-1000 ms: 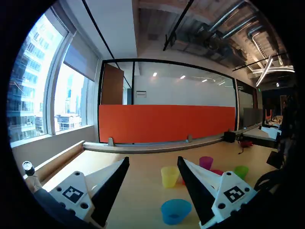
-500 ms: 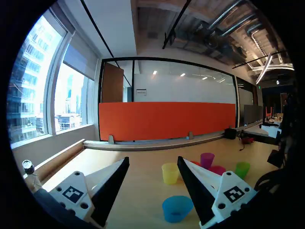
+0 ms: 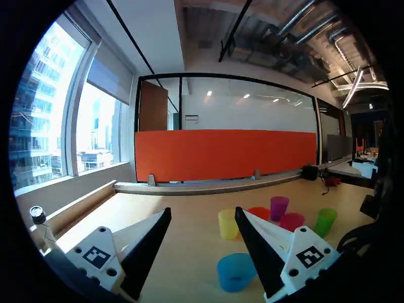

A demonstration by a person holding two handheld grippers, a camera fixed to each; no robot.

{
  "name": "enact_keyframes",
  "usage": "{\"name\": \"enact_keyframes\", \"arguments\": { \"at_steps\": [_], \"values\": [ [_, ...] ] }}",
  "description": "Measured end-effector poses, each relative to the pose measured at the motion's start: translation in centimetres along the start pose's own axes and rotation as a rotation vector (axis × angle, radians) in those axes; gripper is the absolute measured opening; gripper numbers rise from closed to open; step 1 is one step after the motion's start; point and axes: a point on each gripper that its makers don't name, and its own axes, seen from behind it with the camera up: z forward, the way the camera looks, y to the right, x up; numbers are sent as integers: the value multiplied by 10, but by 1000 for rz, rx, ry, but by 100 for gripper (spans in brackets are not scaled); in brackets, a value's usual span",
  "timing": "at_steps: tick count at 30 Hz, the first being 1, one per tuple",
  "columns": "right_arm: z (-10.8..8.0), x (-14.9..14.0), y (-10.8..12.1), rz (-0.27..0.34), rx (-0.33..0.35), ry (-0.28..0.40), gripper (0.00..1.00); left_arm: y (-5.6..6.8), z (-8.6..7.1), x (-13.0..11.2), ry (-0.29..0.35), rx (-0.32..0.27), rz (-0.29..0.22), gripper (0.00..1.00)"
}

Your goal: Pour water

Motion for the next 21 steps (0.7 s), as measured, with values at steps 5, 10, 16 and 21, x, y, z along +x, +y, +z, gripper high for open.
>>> {"name": "enact_keyframes", "arguments": {
  "at_steps": [5,10,16,21],
  "values": [
    [-2,-1,-3,11,11,-1,99,-7,1,-3,10,37,11,93],
    [-2,1,-5,39,22,-6,99,-13,-2,-5,27,72,20,93],
    [-2,5,-5,77,17,4,99,-13,-1,-11,42,85,9,93],
    [-4,4,-6,91,14,2,99,-13,2,-17,52,92,19,94]
  ]
}}
